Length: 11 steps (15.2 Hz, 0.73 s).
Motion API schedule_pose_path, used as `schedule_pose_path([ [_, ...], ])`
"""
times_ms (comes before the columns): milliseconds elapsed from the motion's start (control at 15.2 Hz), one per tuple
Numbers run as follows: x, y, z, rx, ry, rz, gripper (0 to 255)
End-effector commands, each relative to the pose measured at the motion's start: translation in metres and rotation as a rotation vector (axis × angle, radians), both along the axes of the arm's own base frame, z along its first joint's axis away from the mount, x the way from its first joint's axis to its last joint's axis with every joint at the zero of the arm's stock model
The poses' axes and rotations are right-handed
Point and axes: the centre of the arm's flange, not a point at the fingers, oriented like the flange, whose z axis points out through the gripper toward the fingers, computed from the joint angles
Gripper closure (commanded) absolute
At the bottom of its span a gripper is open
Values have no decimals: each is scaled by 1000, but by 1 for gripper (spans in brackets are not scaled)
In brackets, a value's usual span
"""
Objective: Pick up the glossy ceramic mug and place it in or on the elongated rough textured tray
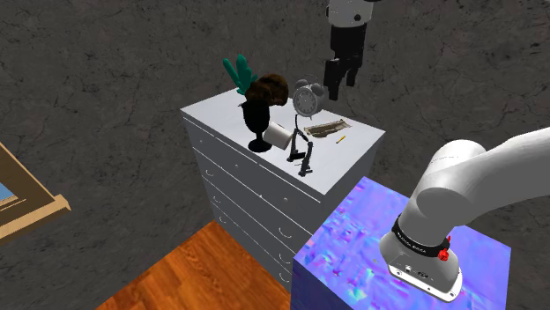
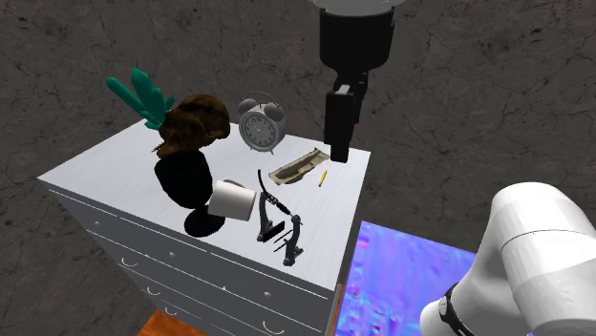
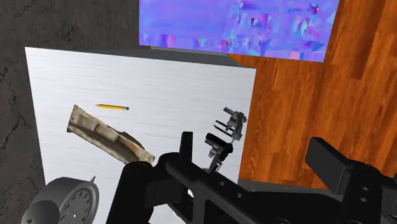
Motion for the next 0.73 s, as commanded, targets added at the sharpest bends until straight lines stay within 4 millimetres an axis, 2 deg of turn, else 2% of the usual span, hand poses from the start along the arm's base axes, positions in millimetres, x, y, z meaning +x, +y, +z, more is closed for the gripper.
schedule_pose_path([
  [0, 0, 0, 0, 0, 0, 0, 0],
  [330, 34, -70, -30, 175, -33, 30, 0],
  [660, 72, -133, -71, 350, -66, 61, 0],
])
